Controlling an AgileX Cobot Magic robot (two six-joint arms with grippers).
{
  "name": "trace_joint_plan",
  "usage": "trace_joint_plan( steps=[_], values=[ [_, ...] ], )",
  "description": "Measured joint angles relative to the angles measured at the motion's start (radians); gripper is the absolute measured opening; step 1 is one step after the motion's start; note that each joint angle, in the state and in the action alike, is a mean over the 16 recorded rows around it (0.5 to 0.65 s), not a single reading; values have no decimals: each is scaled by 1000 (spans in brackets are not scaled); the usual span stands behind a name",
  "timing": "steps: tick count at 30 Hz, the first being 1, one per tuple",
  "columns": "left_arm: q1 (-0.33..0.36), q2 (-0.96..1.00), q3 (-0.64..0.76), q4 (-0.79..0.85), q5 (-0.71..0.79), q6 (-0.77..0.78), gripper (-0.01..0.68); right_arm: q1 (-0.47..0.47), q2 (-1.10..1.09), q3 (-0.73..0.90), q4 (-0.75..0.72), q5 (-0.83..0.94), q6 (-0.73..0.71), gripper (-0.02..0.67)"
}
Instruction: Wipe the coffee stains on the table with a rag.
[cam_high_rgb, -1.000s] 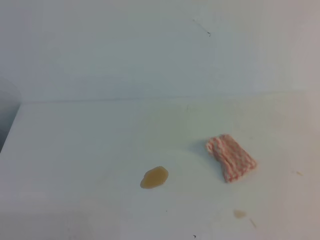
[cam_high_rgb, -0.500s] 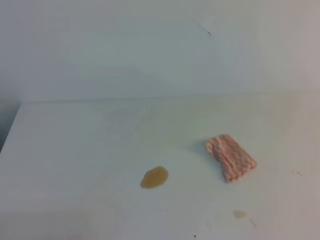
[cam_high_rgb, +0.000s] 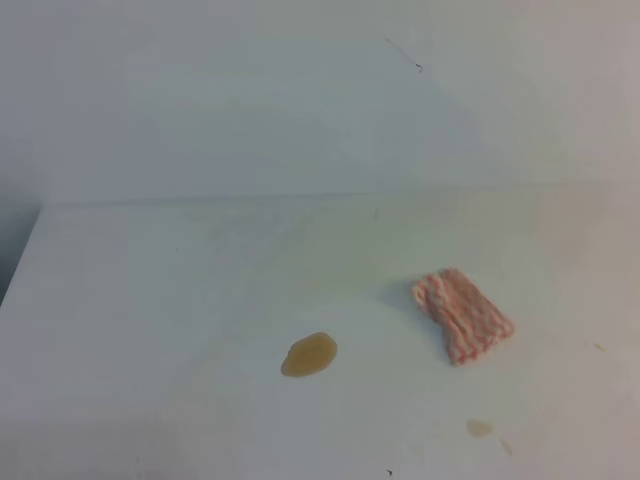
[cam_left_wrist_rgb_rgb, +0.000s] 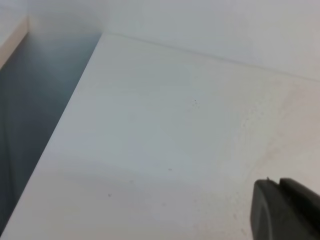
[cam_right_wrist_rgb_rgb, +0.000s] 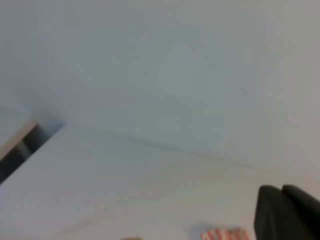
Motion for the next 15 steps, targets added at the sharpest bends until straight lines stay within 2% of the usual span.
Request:
trace_joint_plan(
  steps=[3,7,10,15],
  values=[
    [1,0,0,0,-2,0,-1,0,54,0,22,31,-58,12],
    [3,0,0,0,-4,0,-1,12,133,-9,-23,58,-90,23],
    [3,0,0,0,-2,0,-1,37,201,-32,-109,61,-48,31],
    [3,0,0,0,-7,0,-1,112,333,-105,-315,76,102,42]
  ],
)
